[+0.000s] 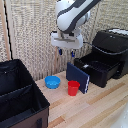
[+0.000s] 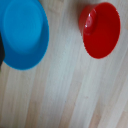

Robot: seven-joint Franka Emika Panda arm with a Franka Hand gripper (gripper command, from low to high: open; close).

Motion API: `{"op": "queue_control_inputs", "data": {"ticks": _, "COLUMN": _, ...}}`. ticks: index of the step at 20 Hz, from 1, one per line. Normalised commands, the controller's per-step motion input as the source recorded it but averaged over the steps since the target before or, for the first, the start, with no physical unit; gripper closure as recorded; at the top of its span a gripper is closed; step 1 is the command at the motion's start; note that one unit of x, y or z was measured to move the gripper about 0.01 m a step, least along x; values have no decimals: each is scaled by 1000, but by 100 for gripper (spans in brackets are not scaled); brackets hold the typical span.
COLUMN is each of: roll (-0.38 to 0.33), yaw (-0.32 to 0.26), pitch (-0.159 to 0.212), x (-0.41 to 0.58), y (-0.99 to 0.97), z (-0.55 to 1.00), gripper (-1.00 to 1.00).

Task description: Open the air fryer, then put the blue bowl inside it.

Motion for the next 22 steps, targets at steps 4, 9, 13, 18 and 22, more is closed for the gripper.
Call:
{"op": "queue_control_inputs", "data": {"ticks": 4, "roll": 100, "yaw": 141, "pitch": 247, "x": 196, "y": -32, "z": 117, "gripper": -100}}
{"op": "queue_control_inputs", "data": {"ticks": 9, "roll": 32, "yaw": 187, "pitch": 179, "x": 204, "y": -86, "z": 17, "gripper": -100}}
{"op": "queue_control_inputs", "data": {"ticks": 13, "roll": 19, "yaw": 191, "pitch": 42, "x": 324, "y": 0, "z": -118, "gripper": -100}}
{"op": "queue_control_inputs", "data": {"ticks": 18, "roll": 34, "yaw": 158, "pitch": -18, "x": 373, "y": 0, "z": -228, "gripper": -100}}
{"op": "queue_control_inputs", "data": {"ticks": 22, "roll": 61, "yaw": 140, "pitch": -51, "x": 341, "y": 0, "z": -306, "gripper": -100}}
